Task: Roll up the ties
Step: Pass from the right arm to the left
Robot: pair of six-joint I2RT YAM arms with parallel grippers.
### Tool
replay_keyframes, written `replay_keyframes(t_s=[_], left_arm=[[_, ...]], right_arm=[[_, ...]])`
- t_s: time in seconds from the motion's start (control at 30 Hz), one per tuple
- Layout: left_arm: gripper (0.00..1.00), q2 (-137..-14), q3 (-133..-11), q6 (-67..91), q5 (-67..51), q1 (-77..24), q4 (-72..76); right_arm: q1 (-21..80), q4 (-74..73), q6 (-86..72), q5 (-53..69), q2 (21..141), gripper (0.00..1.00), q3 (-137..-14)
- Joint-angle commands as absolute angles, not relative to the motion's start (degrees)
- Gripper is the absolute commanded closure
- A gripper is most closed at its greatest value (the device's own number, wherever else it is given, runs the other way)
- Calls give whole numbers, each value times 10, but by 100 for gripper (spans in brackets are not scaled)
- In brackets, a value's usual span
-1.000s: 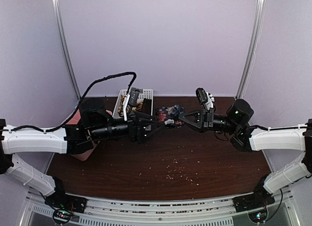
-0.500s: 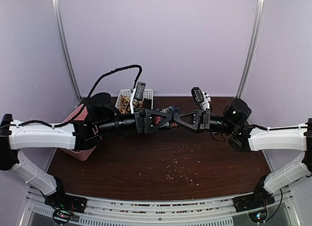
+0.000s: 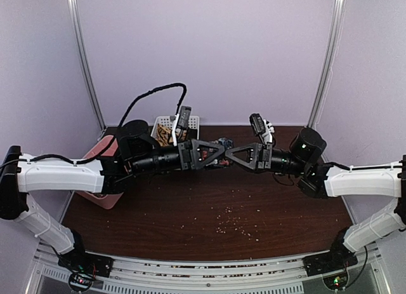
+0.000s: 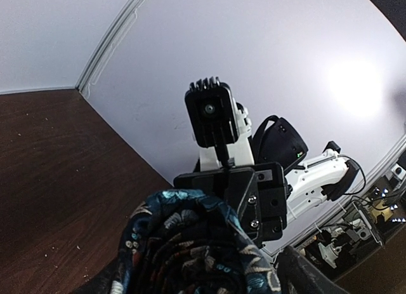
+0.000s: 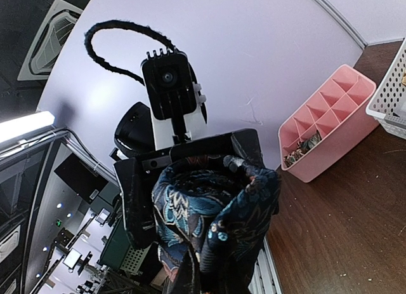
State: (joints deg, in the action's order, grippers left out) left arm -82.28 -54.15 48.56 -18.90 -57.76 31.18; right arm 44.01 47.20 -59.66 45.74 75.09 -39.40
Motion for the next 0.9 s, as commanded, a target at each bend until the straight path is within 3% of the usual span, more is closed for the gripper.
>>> replay_keyframes(t_s=[0.0, 0.3, 0.47, 0.57, 0.63, 0.8, 0.83, 0.87], left_arm=[[27, -833, -557, 491, -195, -580, 345], [48, -840, -556, 496, -195, -580, 349], [82, -829, -562, 465, -198, -580, 323], [95, -815, -563, 440, -192, -580, 289], [100, -805, -562, 424, -189, -580, 267], [100, -783, -558, 403, -191, -569, 220], [100, -779, -557, 400, -192, -568, 217], [100, -775, -555, 398, -194, -566, 215]], right_arm=[[446, 455, -574, 440, 734, 100, -412], [447, 432, -559, 425, 725, 100, -412], [446, 432, -560, 425, 724, 100, -409], [447, 425, -555, 423, 725, 99, -408], [446, 419, -554, 422, 726, 95, -408], [447, 414, -551, 420, 728, 88, -407], [447, 413, -551, 420, 728, 80, -407], [447, 412, -552, 420, 730, 67, -408]])
